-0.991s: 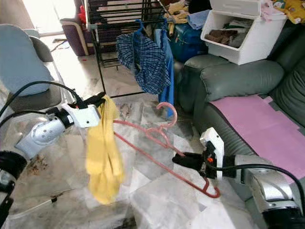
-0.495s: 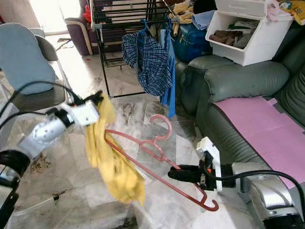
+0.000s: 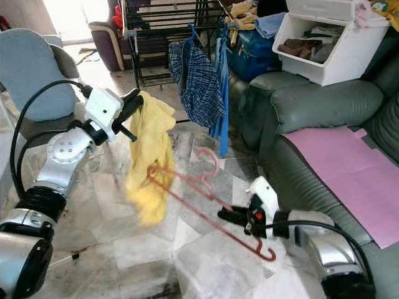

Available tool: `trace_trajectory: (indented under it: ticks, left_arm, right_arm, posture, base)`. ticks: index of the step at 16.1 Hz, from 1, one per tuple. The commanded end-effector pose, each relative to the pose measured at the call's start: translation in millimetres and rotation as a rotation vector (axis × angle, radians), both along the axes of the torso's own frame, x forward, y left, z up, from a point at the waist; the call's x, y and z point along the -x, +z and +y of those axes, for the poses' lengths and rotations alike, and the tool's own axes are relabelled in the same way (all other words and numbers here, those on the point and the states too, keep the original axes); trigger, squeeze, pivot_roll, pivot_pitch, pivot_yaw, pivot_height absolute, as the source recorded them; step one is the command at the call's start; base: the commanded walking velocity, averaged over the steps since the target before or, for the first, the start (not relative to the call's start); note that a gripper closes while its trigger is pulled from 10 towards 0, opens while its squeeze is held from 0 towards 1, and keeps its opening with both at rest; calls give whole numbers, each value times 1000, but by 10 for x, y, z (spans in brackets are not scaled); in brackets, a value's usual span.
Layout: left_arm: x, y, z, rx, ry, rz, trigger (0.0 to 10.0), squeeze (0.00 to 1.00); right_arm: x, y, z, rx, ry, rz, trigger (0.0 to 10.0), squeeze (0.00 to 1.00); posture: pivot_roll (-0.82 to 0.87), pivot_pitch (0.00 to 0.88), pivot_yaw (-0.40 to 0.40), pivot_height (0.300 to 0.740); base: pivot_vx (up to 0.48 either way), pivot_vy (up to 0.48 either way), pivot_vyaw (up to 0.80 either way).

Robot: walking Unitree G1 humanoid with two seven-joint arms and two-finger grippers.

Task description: Hang hanger

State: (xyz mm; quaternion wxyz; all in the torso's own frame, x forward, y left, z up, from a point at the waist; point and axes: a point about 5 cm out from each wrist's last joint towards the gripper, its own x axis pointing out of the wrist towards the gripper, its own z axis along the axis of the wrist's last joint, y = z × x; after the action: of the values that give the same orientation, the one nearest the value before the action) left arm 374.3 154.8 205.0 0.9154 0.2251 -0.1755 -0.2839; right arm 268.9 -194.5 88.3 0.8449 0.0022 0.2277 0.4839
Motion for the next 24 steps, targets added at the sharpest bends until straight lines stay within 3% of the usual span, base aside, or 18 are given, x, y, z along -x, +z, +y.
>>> trace_trajectory:
  ticks: [1, 4, 6, 8, 9, 11, 12, 13, 14, 17, 19, 21, 22, 24]
  left_arm:
    - [24, 59, 35, -12, -23, -18, 10000, 0]
    - [66, 61, -9, 54, -64, 27, 10000, 0]
    - [88, 103, -111, 109, -96, 36, 10000, 0]
    - [48, 250, -122, 201, -59, 26, 10000, 0]
    - [11, 381, -72, 293, -23, 34, 10000, 0]
    - [-4, 481, -30, 352, -4, 35, 10000, 0]
    - [8, 515, -34, 350, -13, 31, 10000, 0]
    - [15, 519, -39, 338, -14, 29, 10000, 0]
    - [34, 481, -51, 296, -9, 22, 10000, 0]
    - [121, 362, -169, 253, -41, 24, 10000, 0]
    - [188, 287, -280, 203, -67, 17, 10000, 0]
    - [236, 96, -376, 95, -59, 15, 10000, 0]
    - [253, 42, -416, 95, -58, 23, 10000, 0]
    - [269, 39, -480, 116, -73, 32, 10000, 0]
  right_arm:
    - [-58, 35, -27, -3, -31, -33, 10000, 0]
    - [-128, -6, -66, 19, -107, -69, 10000, 0]
    - [-131, -106, -62, 53, -143, -32, 10000, 0]
    - [-92, -240, -67, 70, -168, 53, 10000, 0]
    - [-52, -332, -97, 75, -191, 114, 10000, 0]
    - [-41, -409, -163, 73, -260, 169, 10000, 0]
    - [-83, -428, -223, 64, -342, 185, 10000, 0]
    - [-139, -399, -245, 64, -383, 146, 10000, 0]
    - [-291, -280, -280, 8, -503, 63, 10000, 0]
    - [-509, -27, -314, -112, -655, -56, 10000, 0]
    - [-591, 54, -301, -181, -720, -62, 10000, 0]
    - [-592, 157, -30, -295, -572, -5, 10000, 0]
    - [-507, 177, 140, -300, -422, 25, 10000, 0]
    - [-348, 71, 235, -233, -273, 93, 10000, 0]
  posture:
    - [-78, 0, 38, 740]
    - [-81, 0, 38, 740]
    - [-79, 0, 35, 740]
    - [-79, 0, 31, 740]
    - [-79, 0, 30, 740]
    - [-80, 0, 28, 740]
    - [-79, 0, 28, 740]
    - [-79, 0, 28, 740]
    - [-81, 0, 29, 740]
    - [-85, 0, 28, 740]
    - [-82, 0, 22, 740]
    - [-85, 0, 23, 740]
    - [-87, 0, 25, 740]
    - [-94, 0, 21, 740]
  base:
    - [0, 0, 0]
    - [0, 0, 0]
    - [0, 0, 0]
    - [0, 0, 0]
    - [0, 0, 0]
    - [0, 0, 0]
    - [0, 0, 0]
    - [0, 0, 0]
    - [0, 0, 0]
    - [0, 0, 0]
    - [0, 0, 0]
    - [0, 0, 0]
    - [0, 0, 0]
    - [0, 0, 0]
